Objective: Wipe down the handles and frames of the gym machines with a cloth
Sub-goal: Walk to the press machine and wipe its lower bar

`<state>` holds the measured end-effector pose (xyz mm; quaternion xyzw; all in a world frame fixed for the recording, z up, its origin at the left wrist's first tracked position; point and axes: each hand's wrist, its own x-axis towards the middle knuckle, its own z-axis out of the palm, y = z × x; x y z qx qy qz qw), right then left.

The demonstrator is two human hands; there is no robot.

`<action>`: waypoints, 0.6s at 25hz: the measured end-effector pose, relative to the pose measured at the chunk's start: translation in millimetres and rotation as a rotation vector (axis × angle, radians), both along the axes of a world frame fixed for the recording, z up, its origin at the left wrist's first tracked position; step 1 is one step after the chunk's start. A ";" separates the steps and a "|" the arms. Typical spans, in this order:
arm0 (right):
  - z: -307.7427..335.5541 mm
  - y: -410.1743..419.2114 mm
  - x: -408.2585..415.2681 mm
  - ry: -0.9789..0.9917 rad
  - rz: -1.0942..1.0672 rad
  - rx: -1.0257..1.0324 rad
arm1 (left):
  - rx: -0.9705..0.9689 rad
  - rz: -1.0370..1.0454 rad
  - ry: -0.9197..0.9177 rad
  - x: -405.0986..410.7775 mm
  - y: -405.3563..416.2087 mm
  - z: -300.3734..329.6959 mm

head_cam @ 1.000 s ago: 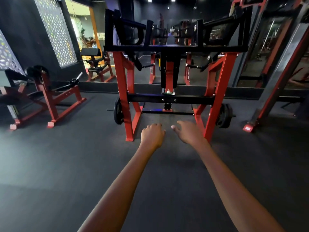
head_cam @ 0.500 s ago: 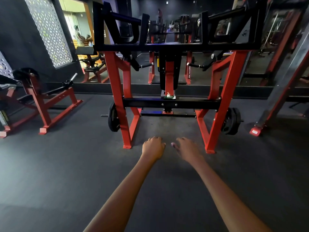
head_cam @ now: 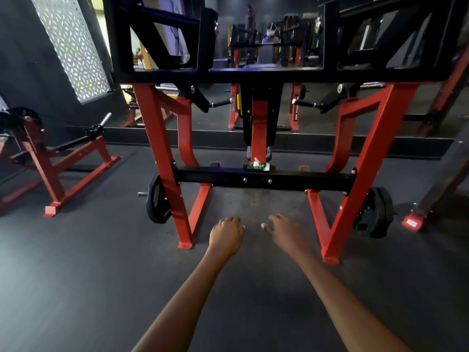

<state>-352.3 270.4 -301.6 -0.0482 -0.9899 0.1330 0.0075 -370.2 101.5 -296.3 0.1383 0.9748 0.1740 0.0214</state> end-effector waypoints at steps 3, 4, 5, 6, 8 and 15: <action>-8.5 21.3 -90.9 -0.035 0.020 -0.012 | 0.013 0.014 -0.012 -88.2 20.9 -12.4; -11.0 28.4 -121.9 -0.038 0.029 -0.020 | 0.021 0.012 -0.025 -118.8 28.3 -17.2; -13.8 35.7 -151.9 -0.037 0.034 -0.030 | 0.029 0.008 -0.038 -148.8 35.7 -21.9; -16.1 41.8 -177.4 -0.040 0.034 -0.035 | 0.038 0.005 -0.051 -174.6 41.7 -25.9; -18.3 53.5 -226.9 -0.078 0.019 -0.040 | 0.053 0.005 -0.087 -228.4 51.5 -31.4; -35.3 105.7 -412.3 -0.157 -0.019 -0.128 | 0.090 0.000 -0.130 -422.7 105.2 -51.4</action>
